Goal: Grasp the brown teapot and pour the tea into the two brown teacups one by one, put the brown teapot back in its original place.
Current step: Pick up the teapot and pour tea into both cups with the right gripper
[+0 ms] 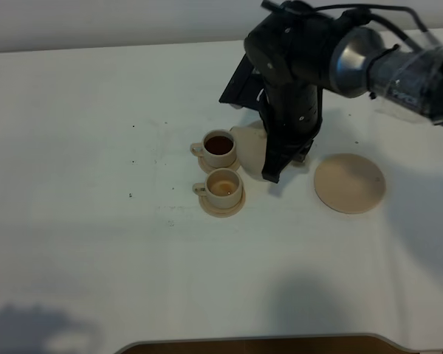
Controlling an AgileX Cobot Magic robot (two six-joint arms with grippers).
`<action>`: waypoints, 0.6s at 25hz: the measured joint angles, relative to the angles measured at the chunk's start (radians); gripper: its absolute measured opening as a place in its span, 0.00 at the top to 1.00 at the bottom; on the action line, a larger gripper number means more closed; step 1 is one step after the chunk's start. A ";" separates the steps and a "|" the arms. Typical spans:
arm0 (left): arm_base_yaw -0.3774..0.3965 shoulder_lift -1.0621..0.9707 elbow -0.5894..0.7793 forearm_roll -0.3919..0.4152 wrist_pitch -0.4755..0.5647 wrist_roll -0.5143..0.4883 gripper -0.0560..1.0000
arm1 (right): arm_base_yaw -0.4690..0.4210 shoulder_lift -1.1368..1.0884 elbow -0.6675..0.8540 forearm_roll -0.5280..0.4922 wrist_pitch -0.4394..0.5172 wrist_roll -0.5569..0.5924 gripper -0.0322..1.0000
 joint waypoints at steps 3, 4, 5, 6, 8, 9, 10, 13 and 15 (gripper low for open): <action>0.000 0.000 0.000 0.000 0.000 0.000 0.60 | 0.000 -0.053 0.001 0.002 0.010 0.002 0.87; 0.000 -0.001 0.000 0.000 0.000 0.000 0.60 | 0.001 -0.072 0.001 0.000 0.012 0.003 0.87; 0.000 -0.001 0.000 0.000 0.000 0.000 0.60 | 0.005 -0.088 0.003 -0.005 0.013 0.003 0.87; 0.000 0.000 0.000 0.000 0.000 0.000 0.60 | 0.012 -0.106 0.013 -0.012 0.011 0.003 0.87; 0.000 -0.001 0.000 0.000 0.000 0.000 0.60 | 0.028 -0.142 0.046 -0.037 0.012 0.012 0.87; 0.000 0.000 0.000 0.000 0.000 0.000 0.60 | 0.038 -0.157 0.065 -0.046 0.012 0.022 0.87; 0.000 -0.001 0.000 0.000 0.000 0.000 0.60 | 0.048 -0.173 0.090 -0.057 0.012 0.031 0.87; 0.000 -0.001 0.000 0.000 0.000 0.000 0.60 | 0.081 -0.212 0.166 -0.097 0.008 0.055 0.87; 0.000 0.000 0.000 0.000 0.000 0.000 0.60 | 0.112 -0.227 0.216 -0.148 0.000 0.060 0.87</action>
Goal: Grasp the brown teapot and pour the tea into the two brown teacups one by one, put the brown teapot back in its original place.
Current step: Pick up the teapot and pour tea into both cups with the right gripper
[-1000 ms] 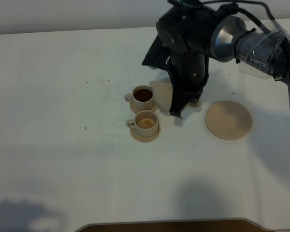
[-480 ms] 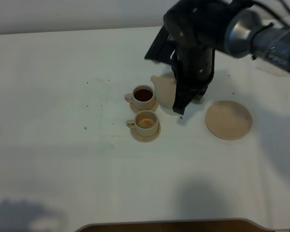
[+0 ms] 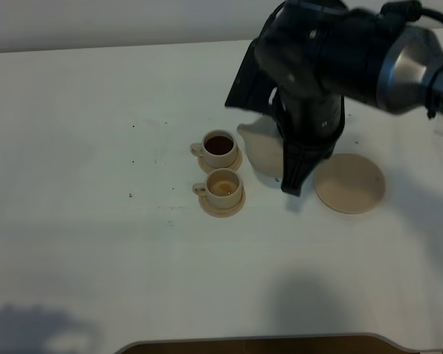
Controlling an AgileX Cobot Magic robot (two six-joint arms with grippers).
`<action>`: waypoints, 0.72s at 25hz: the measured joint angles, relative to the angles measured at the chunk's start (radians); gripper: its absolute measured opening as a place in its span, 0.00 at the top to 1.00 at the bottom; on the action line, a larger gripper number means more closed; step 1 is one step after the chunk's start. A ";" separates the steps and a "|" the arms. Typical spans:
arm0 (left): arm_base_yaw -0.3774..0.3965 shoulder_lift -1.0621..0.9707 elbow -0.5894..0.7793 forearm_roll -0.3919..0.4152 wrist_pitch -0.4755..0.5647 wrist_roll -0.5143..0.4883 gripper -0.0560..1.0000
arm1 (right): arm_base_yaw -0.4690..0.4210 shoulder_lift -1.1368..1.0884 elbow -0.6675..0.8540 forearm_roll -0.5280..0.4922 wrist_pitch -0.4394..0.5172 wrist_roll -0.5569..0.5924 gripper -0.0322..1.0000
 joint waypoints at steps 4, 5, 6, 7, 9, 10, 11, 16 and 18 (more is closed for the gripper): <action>0.000 -0.001 0.000 0.000 0.000 0.000 0.60 | 0.064 -0.004 0.074 -0.098 -0.060 0.021 0.87; 0.000 -0.001 0.000 0.000 0.000 0.000 0.60 | 0.076 -0.004 0.090 -0.120 -0.079 0.026 0.87; 0.000 -0.001 0.000 0.000 0.000 0.000 0.60 | 0.085 -0.004 0.104 -0.142 -0.101 0.031 0.87; 0.000 -0.001 0.000 0.000 0.000 0.000 0.60 | 0.092 -0.004 0.116 -0.160 -0.121 0.036 0.87; 0.000 0.000 0.000 0.000 0.000 0.000 0.60 | 0.095 -0.004 0.131 -0.190 -0.146 0.042 0.87; 0.000 -0.001 0.000 0.000 0.000 0.000 0.60 | 0.095 -0.002 0.136 -0.208 -0.150 0.045 0.87; 0.000 0.000 0.000 0.000 0.000 0.000 0.60 | 0.095 0.007 0.136 -0.226 -0.148 0.045 0.87; 0.000 -0.001 0.000 0.000 0.000 0.000 0.60 | 0.116 0.081 0.137 -0.329 -0.131 0.048 0.87; 0.000 0.000 0.000 0.000 0.000 0.000 0.60 | 0.132 0.106 0.140 -0.381 -0.120 0.048 0.87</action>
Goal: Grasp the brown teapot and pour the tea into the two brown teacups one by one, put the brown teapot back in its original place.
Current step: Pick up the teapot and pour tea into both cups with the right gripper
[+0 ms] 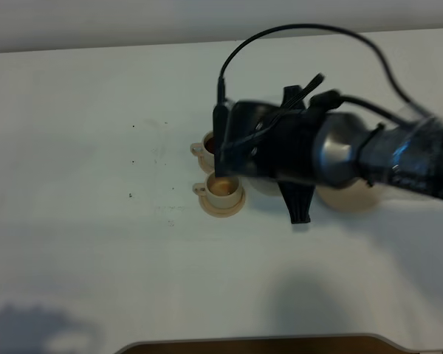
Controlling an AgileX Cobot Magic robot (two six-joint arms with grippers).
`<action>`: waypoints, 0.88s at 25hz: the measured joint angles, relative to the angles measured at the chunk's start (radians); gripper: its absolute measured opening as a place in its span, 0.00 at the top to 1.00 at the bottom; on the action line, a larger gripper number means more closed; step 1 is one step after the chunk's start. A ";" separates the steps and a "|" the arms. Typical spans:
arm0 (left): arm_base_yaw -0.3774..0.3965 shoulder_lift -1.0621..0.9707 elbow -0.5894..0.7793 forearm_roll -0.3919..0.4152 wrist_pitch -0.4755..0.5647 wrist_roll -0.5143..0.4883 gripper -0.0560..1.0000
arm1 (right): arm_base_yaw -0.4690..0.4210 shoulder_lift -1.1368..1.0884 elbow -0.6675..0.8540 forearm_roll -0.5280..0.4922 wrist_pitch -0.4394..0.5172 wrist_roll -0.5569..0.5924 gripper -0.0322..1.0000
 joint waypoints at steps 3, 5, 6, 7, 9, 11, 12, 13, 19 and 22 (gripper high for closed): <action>0.000 0.000 0.000 0.000 0.000 0.000 0.60 | 0.012 0.009 0.001 -0.052 0.003 0.000 0.87; 0.000 -0.001 0.000 0.000 0.000 0.000 0.60 | 0.019 0.009 0.001 -0.082 0.006 0.000 0.87; 0.000 -0.001 0.000 0.000 0.000 0.000 0.60 | 0.021 0.009 0.001 -0.092 0.008 0.000 0.87; 0.000 -0.001 0.000 0.000 0.000 0.000 0.60 | 0.021 0.009 0.001 -0.101 0.010 0.000 0.87; 0.000 0.000 0.000 0.000 0.000 0.000 0.60 | 0.022 0.009 0.001 -0.111 0.017 0.000 0.87; 0.000 -0.001 0.000 0.000 0.000 0.000 0.60 | 0.022 0.009 0.001 -0.116 0.022 0.000 0.87; 0.000 0.000 0.000 0.000 0.000 0.000 0.60 | 0.022 0.010 0.001 -0.118 0.022 0.000 0.87; 0.000 -0.001 0.000 0.000 0.000 0.000 0.60 | 0.024 0.011 0.001 -0.124 0.025 0.000 0.87; 0.000 -0.001 0.000 0.000 0.000 0.000 0.60 | 0.050 0.046 0.001 -0.148 0.046 -0.001 0.87; 0.000 -0.001 0.000 0.000 0.000 0.000 0.60 | 0.061 0.052 0.001 -0.162 0.046 -0.003 0.87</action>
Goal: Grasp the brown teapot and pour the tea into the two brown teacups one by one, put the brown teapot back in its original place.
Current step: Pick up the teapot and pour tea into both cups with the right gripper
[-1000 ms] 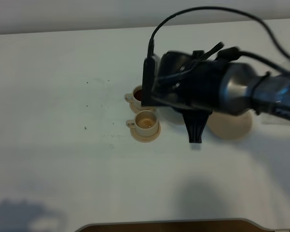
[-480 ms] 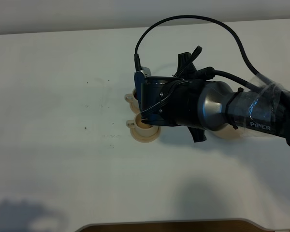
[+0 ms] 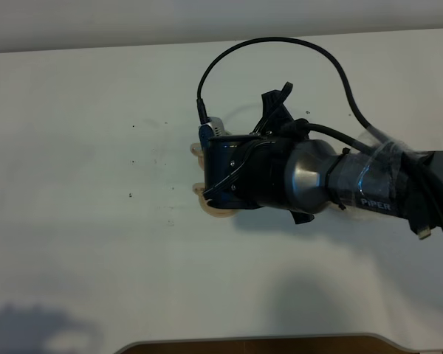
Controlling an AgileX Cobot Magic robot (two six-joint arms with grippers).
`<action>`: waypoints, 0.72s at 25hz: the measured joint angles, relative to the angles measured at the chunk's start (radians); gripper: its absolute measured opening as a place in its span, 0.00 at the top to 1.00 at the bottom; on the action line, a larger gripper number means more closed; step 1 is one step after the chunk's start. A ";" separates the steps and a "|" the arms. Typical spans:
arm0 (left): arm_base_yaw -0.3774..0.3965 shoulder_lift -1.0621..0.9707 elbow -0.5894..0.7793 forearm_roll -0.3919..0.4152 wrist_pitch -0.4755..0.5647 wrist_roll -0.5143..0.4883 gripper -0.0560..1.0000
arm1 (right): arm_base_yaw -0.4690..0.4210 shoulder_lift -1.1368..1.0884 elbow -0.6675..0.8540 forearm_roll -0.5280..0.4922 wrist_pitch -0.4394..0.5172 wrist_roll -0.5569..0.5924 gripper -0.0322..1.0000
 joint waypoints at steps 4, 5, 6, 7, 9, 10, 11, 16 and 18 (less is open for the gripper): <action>0.000 0.001 0.000 0.000 0.000 0.000 0.60 | 0.019 0.007 0.000 -0.025 0.001 -0.009 0.87; 0.000 0.001 0.000 0.000 0.000 0.000 0.60 | 0.020 0.009 0.000 -0.030 0.000 -0.011 0.87; 0.000 0.001 0.000 0.000 0.000 0.000 0.60 | 0.021 0.009 0.000 -0.036 -0.001 -0.012 0.87; 0.000 0.000 0.000 0.000 0.000 0.000 0.60 | 0.021 0.009 0.000 -0.045 -0.002 -0.015 0.87; 0.000 0.000 0.000 0.000 0.000 0.000 0.60 | 0.021 0.009 0.000 -0.067 -0.002 -0.025 0.87; 0.000 0.000 0.000 0.000 0.000 0.000 0.60 | 0.021 0.009 0.000 -0.075 -0.003 -0.030 0.87; 0.000 0.001 0.000 0.000 0.000 0.000 0.60 | 0.021 0.009 0.000 -0.082 -0.004 -0.037 0.87; 0.000 0.000 0.000 0.000 0.000 0.000 0.60 | 0.021 0.009 0.000 -0.139 -0.025 -0.066 0.87; 0.000 0.000 0.000 0.000 0.000 0.000 0.60 | 0.021 0.014 0.000 -0.158 -0.031 -0.069 0.87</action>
